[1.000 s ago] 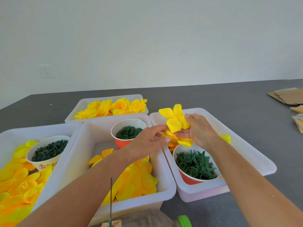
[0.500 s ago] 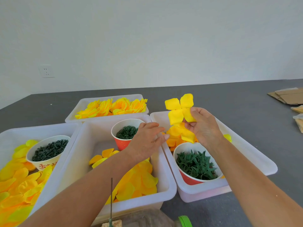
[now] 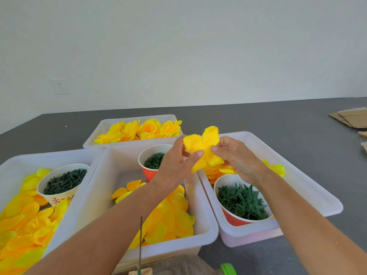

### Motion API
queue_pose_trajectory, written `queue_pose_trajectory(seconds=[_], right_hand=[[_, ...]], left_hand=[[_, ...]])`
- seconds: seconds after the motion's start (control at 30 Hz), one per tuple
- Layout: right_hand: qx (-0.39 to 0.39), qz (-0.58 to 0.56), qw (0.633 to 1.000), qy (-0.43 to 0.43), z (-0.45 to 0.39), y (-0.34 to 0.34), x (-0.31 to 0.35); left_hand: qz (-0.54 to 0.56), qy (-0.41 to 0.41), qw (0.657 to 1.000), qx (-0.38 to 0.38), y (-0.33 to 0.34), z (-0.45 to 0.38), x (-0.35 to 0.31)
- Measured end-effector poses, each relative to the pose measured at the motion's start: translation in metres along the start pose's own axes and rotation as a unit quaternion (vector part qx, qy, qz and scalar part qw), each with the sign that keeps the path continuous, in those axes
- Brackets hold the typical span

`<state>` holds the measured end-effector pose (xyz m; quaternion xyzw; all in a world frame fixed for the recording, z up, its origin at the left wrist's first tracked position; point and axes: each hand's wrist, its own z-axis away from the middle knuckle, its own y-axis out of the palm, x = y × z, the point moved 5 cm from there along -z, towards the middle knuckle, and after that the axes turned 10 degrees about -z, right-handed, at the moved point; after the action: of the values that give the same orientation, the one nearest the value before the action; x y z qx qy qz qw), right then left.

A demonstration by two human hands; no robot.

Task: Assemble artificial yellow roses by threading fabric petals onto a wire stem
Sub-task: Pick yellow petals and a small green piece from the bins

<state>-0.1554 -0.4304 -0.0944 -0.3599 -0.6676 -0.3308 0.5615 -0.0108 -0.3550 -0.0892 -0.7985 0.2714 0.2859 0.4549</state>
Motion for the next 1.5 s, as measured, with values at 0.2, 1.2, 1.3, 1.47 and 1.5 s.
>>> queue_pose_trajectory(seconds=[0.2, 1.2, 1.3, 1.47, 1.5], right_hand=[[0.026, 0.029, 0.997, -0.062, 0.002, 0.005, 0.004], [0.076, -0.048, 0.995, -0.042, 0.004, 0.013, 0.008], [0.015, -0.069, 0.995, -0.063, 0.003, 0.006, 0.012], [-0.036, 0.01, 0.994, -0.101, 0.002, 0.002, 0.012], [-0.041, 0.02, 0.994, -0.103, 0.001, 0.002, 0.012]], left_hand=[[0.1, -0.066, 0.992, -0.047, -0.015, -0.004, 0.013], [0.308, -0.117, 0.943, -0.037, -0.019, -0.002, 0.013], [0.329, -0.117, 0.937, -0.019, -0.015, -0.002, 0.011], [0.302, -0.12, 0.945, -0.024, -0.014, -0.004, 0.015], [0.295, -0.12, 0.948, -0.021, -0.014, -0.003, 0.015]])
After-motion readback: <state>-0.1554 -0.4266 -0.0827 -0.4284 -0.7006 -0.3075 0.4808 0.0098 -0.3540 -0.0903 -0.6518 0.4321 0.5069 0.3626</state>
